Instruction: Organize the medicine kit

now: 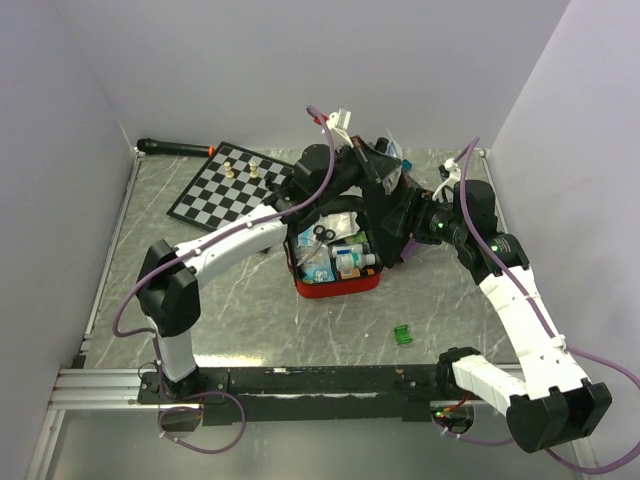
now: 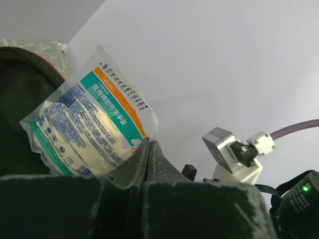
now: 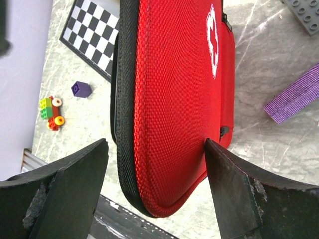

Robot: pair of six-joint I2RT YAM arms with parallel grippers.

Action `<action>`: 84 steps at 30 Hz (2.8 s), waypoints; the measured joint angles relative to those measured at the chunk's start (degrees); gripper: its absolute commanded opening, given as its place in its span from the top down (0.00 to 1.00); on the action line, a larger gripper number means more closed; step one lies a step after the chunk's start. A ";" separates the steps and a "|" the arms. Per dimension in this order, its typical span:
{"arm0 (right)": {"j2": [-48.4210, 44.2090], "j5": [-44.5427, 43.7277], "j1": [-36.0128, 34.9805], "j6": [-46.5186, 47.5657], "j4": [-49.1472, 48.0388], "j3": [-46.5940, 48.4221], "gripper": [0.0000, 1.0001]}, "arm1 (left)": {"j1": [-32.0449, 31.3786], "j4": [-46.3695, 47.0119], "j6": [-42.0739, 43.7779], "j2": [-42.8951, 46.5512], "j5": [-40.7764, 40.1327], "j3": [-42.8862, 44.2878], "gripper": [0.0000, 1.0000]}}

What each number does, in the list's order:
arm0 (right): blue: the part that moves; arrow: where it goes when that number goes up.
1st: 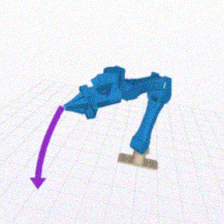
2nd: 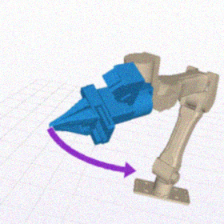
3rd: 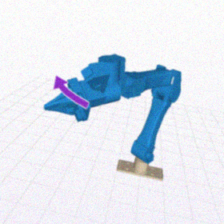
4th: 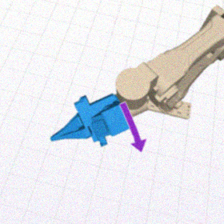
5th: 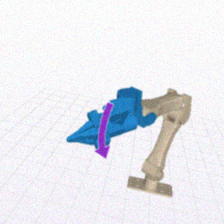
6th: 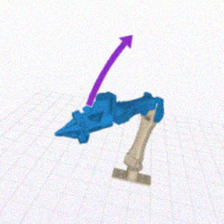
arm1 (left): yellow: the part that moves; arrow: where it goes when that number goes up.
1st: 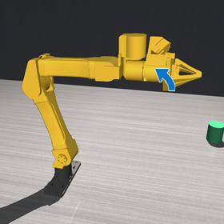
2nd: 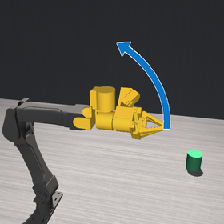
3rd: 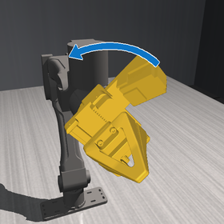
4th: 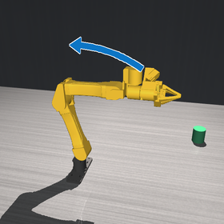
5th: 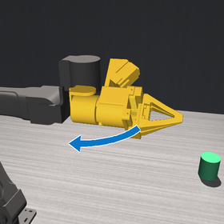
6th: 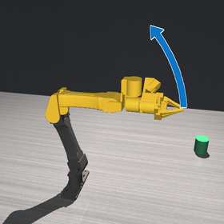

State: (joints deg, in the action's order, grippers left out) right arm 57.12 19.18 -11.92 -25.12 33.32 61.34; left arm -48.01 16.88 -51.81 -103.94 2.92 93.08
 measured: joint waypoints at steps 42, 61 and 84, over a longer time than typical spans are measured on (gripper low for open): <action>3.13 -3.32 -7.08 0.35 -0.37 2.67 0.18 | 12.09 -28.61 -0.11 59.30 -23.76 -49.18 0.18; -5.33 -1.36 -7.19 -1.11 -5.25 -11.43 0.09 | 17.66 -28.22 2.91 48.52 -18.43 -45.35 0.12; 16.11 -4.00 -3.67 -9.62 -24.09 -20.46 0.11 | 22.91 -24.85 1.36 48.72 -4.76 -55.06 0.15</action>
State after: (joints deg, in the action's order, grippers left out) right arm 73.23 15.18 -15.59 -34.74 9.23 40.88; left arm -25.10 -7.97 -50.46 -55.22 -1.85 38.02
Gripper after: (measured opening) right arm 0.923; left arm 0.852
